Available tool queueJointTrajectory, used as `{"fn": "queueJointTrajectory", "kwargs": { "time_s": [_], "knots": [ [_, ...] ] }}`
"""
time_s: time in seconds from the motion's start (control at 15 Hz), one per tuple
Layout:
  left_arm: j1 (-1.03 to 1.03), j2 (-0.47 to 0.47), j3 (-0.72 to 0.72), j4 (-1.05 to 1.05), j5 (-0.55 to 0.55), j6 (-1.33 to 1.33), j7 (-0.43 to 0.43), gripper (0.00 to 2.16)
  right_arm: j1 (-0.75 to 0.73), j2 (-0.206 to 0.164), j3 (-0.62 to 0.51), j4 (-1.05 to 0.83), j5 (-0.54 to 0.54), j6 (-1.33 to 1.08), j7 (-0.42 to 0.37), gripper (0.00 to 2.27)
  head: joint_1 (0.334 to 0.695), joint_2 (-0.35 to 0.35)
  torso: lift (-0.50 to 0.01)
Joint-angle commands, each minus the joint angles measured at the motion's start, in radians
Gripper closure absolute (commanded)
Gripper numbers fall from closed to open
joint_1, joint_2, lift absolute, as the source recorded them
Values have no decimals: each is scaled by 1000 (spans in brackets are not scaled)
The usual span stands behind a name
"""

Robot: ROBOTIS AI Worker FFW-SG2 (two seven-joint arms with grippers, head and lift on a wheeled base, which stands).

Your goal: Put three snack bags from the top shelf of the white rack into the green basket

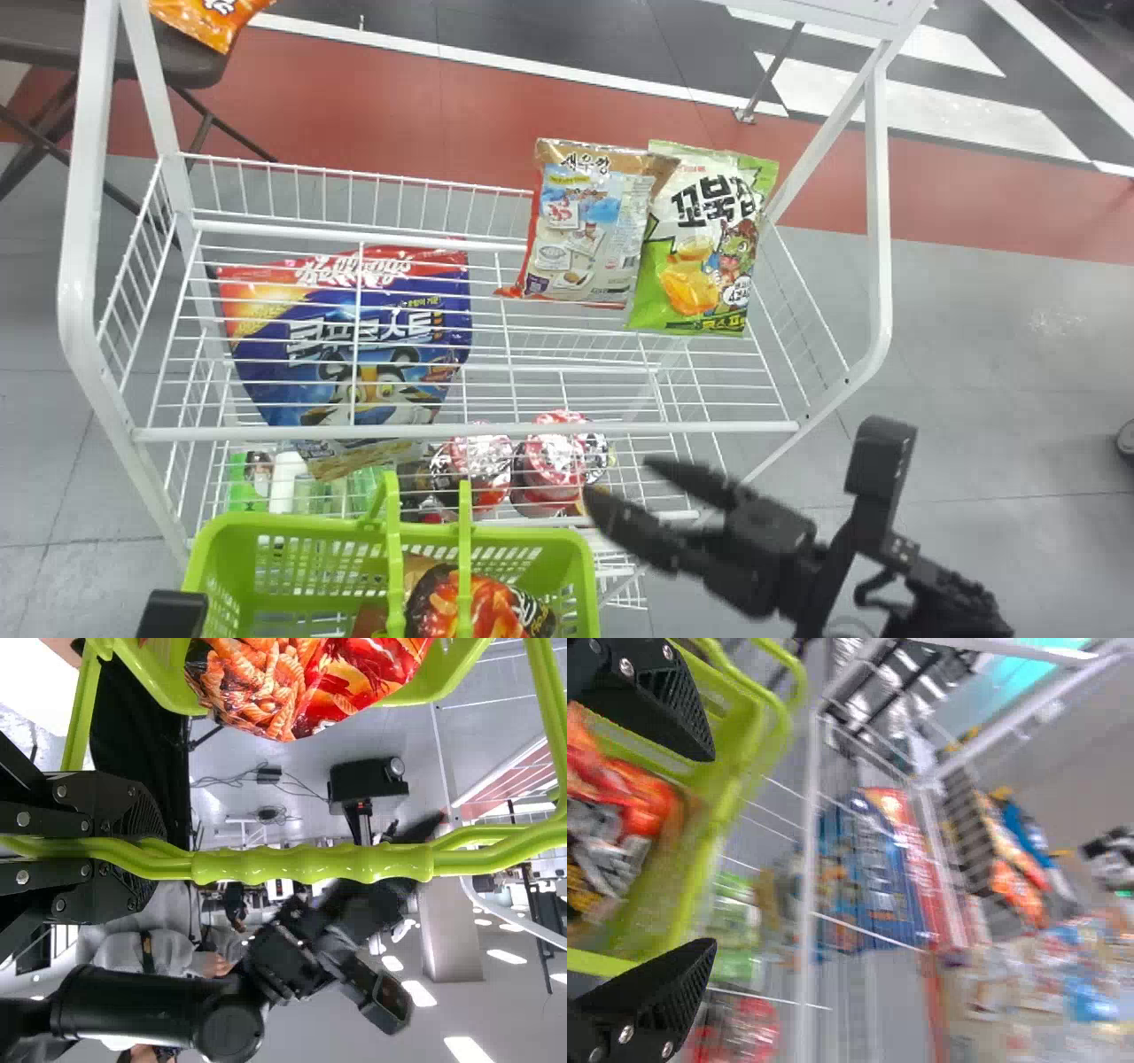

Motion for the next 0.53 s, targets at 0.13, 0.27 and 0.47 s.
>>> {"fn": "queueJointTrajectory", "kwargs": {
  "time_s": [0.13,0.27,0.47],
  "knots": [
    [0,2,-10,0,-5,1,2,2145,-144,24,28,148,21,-344,-108,46,695,-350,0],
    [0,2,-12,0,-5,1,3,2145,-231,29,65,243,73,-463,-159,46,695,-350,0],
    [0,2,-18,2,-7,1,3,2145,-347,29,131,393,194,-601,-371,80,695,-350,0]
  ]
}}
